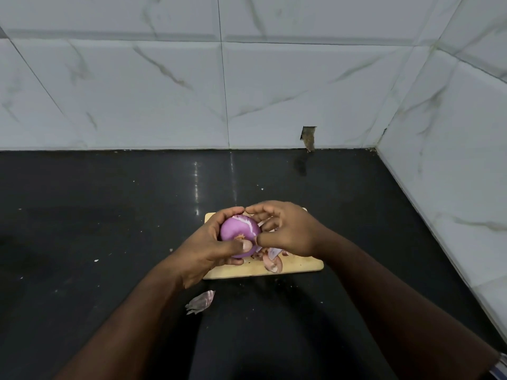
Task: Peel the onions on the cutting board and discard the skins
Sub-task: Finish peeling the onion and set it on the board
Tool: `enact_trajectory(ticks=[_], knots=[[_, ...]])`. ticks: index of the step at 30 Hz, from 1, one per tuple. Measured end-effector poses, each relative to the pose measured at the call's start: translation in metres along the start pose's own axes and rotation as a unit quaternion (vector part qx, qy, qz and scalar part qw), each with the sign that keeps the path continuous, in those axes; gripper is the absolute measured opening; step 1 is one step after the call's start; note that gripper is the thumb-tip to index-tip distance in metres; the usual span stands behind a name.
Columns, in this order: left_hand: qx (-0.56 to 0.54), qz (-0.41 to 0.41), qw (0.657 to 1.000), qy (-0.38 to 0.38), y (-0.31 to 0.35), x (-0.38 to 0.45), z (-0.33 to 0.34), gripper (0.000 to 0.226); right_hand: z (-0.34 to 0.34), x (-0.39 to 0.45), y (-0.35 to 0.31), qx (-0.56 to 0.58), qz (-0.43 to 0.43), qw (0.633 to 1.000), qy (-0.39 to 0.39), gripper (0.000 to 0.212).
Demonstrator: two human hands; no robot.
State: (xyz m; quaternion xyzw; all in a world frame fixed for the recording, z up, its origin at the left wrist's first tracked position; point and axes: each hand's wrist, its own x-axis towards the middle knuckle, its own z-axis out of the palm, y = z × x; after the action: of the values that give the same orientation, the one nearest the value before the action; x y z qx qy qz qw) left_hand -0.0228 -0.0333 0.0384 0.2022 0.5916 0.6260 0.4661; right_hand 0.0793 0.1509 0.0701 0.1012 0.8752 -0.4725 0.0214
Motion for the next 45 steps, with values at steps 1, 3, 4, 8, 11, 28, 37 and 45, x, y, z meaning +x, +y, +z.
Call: enact_trajectory(ticks=[1,3,4,8,11,28,37,45], knots=[[0.035,0.001,0.999,0.014,0.002,-0.001,0.003,0.083,0.001,0.000,0.000,-0.007,-0.004,1.000,-0.001,0.057],[0.078,0.004,0.996,0.032,0.005,-0.002,0.008,0.076,0.003,0.000,0.000,-0.019,-0.012,1.000,-0.004,0.057],[0.088,0.006,0.995,0.038,0.005,-0.003,0.010,0.073,0.004,0.000,0.000,-0.026,-0.015,1.000,-0.004,0.057],[0.132,0.028,0.989,0.063,0.006,-0.004,0.011,0.062,0.006,0.002,0.003,-0.074,-0.020,0.997,0.007,0.058],[0.184,0.059,0.977,0.088,0.006,-0.002,0.011,0.061,0.011,0.001,0.004,-0.090,-0.029,0.995,0.032,0.058],[0.216,0.124,0.964,0.088,0.007,0.004,0.014,0.059,0.024,0.003,0.009,-0.145,-0.043,0.986,0.074,0.044],[0.064,0.052,0.996,0.044,-0.002,0.001,0.004,0.063,-0.002,-0.001,0.014,0.008,-0.013,0.998,0.068,0.033],[-0.073,0.043,0.996,0.007,-0.012,0.005,-0.003,0.058,0.010,0.008,0.018,0.023,0.023,0.989,0.146,0.023]])
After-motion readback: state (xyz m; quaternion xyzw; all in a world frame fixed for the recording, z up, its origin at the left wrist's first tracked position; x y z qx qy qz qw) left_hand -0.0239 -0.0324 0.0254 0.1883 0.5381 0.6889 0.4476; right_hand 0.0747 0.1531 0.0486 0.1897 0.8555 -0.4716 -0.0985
